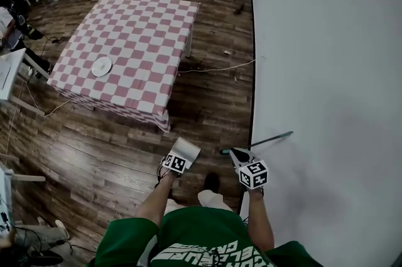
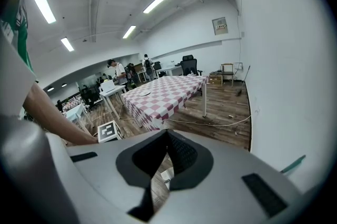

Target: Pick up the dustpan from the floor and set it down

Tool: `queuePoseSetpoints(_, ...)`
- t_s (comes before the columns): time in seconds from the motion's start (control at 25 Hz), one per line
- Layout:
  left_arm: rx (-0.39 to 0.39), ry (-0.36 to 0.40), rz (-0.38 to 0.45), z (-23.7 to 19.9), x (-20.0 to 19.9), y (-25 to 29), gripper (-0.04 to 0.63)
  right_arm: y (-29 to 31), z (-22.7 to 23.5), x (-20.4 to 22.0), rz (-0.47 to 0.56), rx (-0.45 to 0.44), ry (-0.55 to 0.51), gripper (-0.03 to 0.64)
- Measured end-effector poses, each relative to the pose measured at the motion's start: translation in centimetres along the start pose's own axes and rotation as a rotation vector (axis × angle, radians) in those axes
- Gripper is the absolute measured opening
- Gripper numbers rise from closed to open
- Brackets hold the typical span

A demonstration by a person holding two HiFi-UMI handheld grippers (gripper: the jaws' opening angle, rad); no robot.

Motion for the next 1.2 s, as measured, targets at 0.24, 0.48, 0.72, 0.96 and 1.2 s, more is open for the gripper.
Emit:
queuePoseSetpoints(0.24,0.001,-0.006,0.013,-0.1,-0.1,-0.3,0.202,0.2,-0.3,-0.2,0.008,0.000,0.004,0.008)
queuePoseSetpoints(0.48,-0.021,0.005,0.066,-0.4,-0.6,-2.1,0.233,-0.1,-0.8,-0.3,0.018,-0.002,0.009,0.008)
queuePoseSetpoints(0.72,0.017,0.013,0.205,0.3,-3.0,-6.1,0.233,0.3,-1.8,-0.8,0.052,-0.009,0.013,0.008)
queuePoseSetpoints(0.96,0.011,0.030,0.440,-1.1,-6.8,-14.0,0.233,0.9,-3.8,-2.0,0.097,-0.007,0.021,0.008)
queuePoseSetpoints(1.2,0.000,-0.002,0.610,-4.6,-8.8,-21.3,0.232,2.5,-7.0,-1.9,0.125,0.000,0.037,0.008)
Point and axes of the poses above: the fingertips, and each gripper's own axes: y forward along the fingers, z to its right, x out of its underside, the point moved 1 cm from there along -y, backward along the fingers, and after that the axes turned 3 degrees about z, right-handed, at the moved point
